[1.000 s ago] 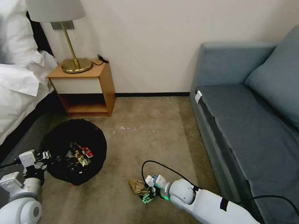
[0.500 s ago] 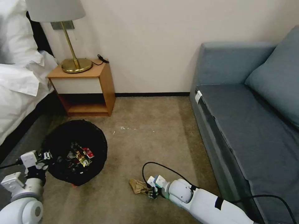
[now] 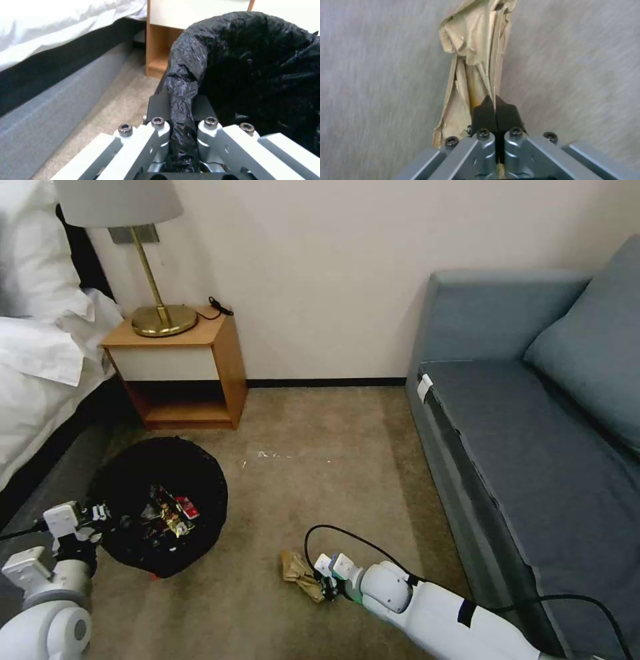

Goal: Pick up the trash bin, then pick up the garbage on the floor and place it into the trash bin.

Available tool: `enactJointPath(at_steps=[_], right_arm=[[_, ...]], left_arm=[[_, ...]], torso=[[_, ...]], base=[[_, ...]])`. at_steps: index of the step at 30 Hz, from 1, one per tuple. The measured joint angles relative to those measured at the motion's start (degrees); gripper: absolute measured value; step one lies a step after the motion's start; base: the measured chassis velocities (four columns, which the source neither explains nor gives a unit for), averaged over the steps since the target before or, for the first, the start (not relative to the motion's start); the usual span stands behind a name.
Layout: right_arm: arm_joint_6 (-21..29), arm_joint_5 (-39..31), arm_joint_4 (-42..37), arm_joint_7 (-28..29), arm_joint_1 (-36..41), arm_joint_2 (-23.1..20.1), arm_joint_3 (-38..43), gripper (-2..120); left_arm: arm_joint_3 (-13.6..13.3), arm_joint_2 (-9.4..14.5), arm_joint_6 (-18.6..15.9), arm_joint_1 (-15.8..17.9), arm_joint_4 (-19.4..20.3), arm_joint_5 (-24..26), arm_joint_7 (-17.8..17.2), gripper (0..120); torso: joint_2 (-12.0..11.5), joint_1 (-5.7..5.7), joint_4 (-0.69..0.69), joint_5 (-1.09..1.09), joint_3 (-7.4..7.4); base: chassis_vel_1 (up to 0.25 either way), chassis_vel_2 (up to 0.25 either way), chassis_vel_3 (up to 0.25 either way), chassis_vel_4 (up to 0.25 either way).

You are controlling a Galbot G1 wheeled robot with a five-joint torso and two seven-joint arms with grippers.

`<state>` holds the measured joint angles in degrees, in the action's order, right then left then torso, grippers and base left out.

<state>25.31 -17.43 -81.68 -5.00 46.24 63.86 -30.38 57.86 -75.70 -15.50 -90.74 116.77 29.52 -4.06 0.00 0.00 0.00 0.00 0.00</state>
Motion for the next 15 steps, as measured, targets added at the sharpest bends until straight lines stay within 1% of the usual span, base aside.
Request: enactJointPath(at_steps=[1, 2, 4, 5, 6, 7, 9, 10, 11, 13, 14, 15], right_arm=[[0.00, 0.00, 0.00, 0.00, 0.00, 0.00, 0.00, 0], [-1.46, -1.45, -1.96, 1.22, 0.20, -0.24, 1.94, 0], [-1.46, -1.45, -1.96, 1.22, 0.20, -0.24, 1.94, 0], [-8.22, -6.73, -6.58, 3.49, -0.26, -0.36, 7.40, 0], [-8.22, -6.73, -6.58, 3.49, -0.26, -0.36, 7.40, 0], [-10.43, -8.22, -7.52, 3.87, -0.65, -0.26, 8.53, 0], [-18.30, -14.15, -9.74, 4.89, -2.55, 0.42, 11.11, 0], [-18.30, -14.15, -9.74, 4.89, -2.55, 0.42, 11.11, 0], [-21.58, -16.46, -10.16, 5.04, -3.52, 0.85, 11.51, 0], [-26.63, -19.40, -10.23, 5.10, -5.27, 1.79, 11.38, 0], [-26.63, -19.40, -10.23, 5.10, -5.27, 1.79, 11.38, 0], [-29.14, -20.69, -9.78, 5.01, -6.23, 2.40, 10.75, 0]], left_arm=[[0.00, 0.00, 0.00, 0.00, 0.00, 0.00, 0.00, 5], [-0.05, 0.17, 0.00, 0.02, -0.26, -0.01, 0.00, 5], [-0.05, 0.17, 0.00, 0.02, -0.26, -0.01, 0.00, 5], [-0.12, 0.60, 0.00, 0.27, -0.97, -0.01, -0.02, 5], [-0.12, 0.60, 0.00, 0.27, -0.97, -0.01, -0.02, 5], [-0.14, 0.68, 0.00, 0.29, -1.12, 0.00, -0.03, 5], [-0.17, 0.80, 0.00, 0.27, -1.50, 0.03, -0.03, 5], [-0.17, 0.80, 0.00, 0.27, -1.50, 0.03, -0.03, 5], [-0.17, 0.82, 0.01, 0.23, -1.62, 0.05, -0.04, 5], [-0.21, 0.86, 0.03, 0.12, -1.69, 0.08, -0.03, 5], [-0.21, 0.86, 0.03, 0.12, -1.69, 0.08, -0.03, 5], [-0.23, 0.87, 0.04, 0.12, -1.72, 0.10, -0.03, 5]], torso=[[0.00, 0.00, 0.00, 0.00, 0.00], [0.00, 0.00, 0.00, 0.00, 0.00], [0.00, 0.00, 0.00, 0.00, 0.00], [0.00, 0.00, 0.00, 0.00, 0.00], [0.00, 0.00, 0.00, 0.00, 0.00], [0.00, 0.00, -0.01, 0.00, 0.00], [0.00, 0.00, 0.00, -0.01, 0.00], [0.00, 0.00, 0.00, -0.01, 0.00], [0.00, 0.00, 0.00, 0.00, 0.00], [0.00, 0.00, 0.00, -0.01, 0.00], [0.00, 0.00, 0.00, -0.01, 0.00], [0.00, 0.00, -0.01, -0.01, 0.00]], base=[[0.000, 0.000, 0.000, 0.000], [0.000, 0.000, 0.000, 0.000], [0.000, 0.000, 0.000, 0.000], [0.000, 0.000, 0.000, 0.000], [0.000, 0.000, 0.000, 0.000], [0.000, 0.000, 0.000, 0.000], [0.000, 0.000, 0.000, 0.000], [0.000, 0.000, 0.000, 0.000], [0.000, 0.000, 0.000, 0.000], [0.000, 0.000, 0.000, 0.000], [0.000, 0.000, 0.000, 0.000], [0.000, 0.000, 0.000, 0.000]])
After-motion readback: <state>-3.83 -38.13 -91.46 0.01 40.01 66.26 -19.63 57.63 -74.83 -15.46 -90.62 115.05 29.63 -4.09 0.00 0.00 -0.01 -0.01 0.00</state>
